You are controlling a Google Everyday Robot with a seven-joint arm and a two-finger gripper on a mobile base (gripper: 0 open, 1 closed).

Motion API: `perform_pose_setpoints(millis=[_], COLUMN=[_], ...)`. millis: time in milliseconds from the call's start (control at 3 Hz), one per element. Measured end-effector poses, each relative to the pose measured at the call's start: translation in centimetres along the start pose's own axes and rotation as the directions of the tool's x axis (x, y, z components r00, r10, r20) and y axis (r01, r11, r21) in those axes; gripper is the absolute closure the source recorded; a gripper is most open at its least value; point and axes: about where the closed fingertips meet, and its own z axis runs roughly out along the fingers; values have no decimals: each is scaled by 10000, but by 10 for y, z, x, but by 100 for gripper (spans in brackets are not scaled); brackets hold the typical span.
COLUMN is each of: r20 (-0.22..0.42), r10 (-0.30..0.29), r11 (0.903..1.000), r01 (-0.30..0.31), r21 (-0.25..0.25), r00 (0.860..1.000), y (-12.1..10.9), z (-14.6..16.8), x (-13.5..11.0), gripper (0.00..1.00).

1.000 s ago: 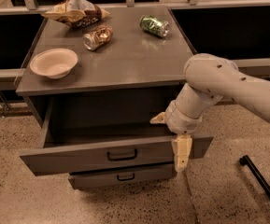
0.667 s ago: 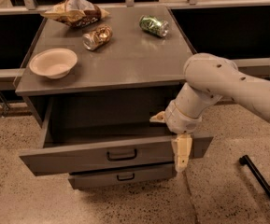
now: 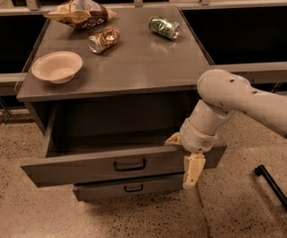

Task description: Open top drawer

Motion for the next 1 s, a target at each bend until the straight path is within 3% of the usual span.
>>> perform_pose_setpoints(millis=[333, 667, 1000], r20=[62, 277, 698], r10=[35, 0, -465], r11=[10000, 9999, 9987], r01=[-34, 4, 449], r21=[-87, -135, 253], r00=[10000, 9996, 9965], y=[4, 17, 35], z=[0, -7, -37], x=[0, 0, -11], gripper=[48, 64, 37])
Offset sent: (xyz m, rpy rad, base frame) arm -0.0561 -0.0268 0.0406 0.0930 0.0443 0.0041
